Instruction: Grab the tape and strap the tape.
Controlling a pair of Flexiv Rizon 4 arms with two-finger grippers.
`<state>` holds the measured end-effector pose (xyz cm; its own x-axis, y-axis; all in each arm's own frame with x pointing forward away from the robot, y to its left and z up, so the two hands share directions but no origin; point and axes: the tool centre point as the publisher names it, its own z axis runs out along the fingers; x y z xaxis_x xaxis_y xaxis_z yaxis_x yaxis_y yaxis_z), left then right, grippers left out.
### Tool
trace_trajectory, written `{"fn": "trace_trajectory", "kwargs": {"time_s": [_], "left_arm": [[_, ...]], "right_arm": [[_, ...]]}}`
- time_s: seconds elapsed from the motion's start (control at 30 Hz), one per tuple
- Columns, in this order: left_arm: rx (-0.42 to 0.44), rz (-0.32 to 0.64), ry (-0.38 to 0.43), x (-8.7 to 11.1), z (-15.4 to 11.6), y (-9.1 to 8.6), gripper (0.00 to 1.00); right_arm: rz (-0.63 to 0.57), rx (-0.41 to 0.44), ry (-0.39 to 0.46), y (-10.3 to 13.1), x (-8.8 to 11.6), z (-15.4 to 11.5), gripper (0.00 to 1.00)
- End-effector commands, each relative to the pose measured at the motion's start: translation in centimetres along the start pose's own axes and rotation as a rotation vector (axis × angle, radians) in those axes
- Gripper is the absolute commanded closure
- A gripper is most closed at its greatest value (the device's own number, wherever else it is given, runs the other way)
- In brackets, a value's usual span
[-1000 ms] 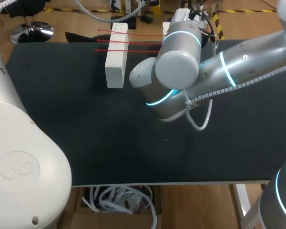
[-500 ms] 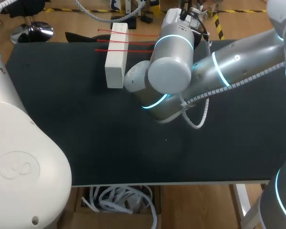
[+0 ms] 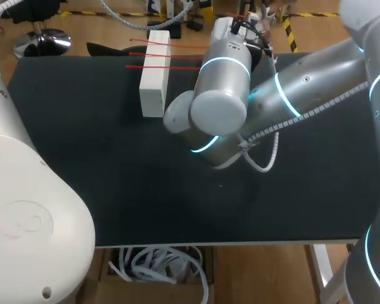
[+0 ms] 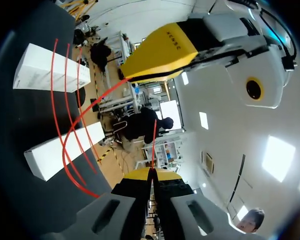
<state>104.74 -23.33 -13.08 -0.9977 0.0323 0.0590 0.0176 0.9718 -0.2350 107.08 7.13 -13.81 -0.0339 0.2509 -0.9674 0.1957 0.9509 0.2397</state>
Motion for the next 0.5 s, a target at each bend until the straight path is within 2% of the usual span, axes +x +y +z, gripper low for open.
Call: {"fn": "trace_trajectory", "kwargs": {"time_s": [0.03, 0.5], "left_arm": [[-0.004, -0.002, 0.000, 0.0, -0.1, -0.1, 1.00], [-0.004, -0.002, 0.000, 0.0, -0.1, -0.1, 1.00]], "right_arm": [[-0.009, 0.002, -0.004, 0.6, 0.1, -0.2, 1.00], [-0.025, -0.015, -0.005, 1.7, 0.5, -0.6, 1.00]]}}
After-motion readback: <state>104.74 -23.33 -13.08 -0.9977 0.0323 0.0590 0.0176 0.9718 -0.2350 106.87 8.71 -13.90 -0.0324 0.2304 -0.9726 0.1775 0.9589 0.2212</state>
